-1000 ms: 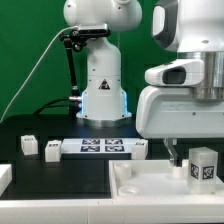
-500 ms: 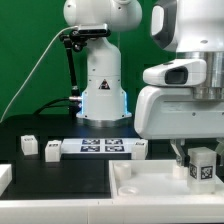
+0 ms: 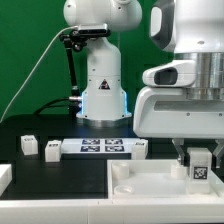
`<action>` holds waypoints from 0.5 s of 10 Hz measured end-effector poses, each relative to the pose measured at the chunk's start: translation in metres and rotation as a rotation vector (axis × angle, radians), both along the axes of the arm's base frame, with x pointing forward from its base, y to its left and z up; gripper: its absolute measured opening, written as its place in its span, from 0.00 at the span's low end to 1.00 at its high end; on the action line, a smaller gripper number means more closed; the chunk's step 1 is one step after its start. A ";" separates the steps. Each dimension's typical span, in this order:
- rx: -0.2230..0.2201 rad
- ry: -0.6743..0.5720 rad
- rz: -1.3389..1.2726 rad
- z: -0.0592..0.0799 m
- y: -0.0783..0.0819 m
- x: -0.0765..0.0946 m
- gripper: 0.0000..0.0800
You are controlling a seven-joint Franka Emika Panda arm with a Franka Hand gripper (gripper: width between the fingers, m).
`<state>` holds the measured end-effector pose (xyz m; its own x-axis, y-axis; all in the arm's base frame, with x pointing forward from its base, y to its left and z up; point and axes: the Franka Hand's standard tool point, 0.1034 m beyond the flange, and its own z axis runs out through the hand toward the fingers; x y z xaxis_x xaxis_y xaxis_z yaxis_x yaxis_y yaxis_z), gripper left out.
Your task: Assemble one leg
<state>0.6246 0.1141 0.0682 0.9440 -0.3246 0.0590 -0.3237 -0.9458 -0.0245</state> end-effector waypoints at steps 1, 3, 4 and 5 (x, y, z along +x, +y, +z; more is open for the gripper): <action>0.005 0.001 -0.076 0.000 -0.001 0.000 0.36; 0.002 0.000 -0.241 0.000 -0.006 -0.001 0.37; -0.006 -0.009 -0.327 0.000 -0.013 -0.003 0.38; -0.017 -0.005 -0.374 0.000 -0.018 -0.003 0.38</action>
Offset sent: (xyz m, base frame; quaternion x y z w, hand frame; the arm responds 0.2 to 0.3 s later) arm -0.0050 -0.0072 -0.0025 0.0270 0.0603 0.2444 0.9674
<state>0.6212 0.0962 0.0685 0.7599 -0.6461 0.0713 -0.6470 -0.7624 -0.0124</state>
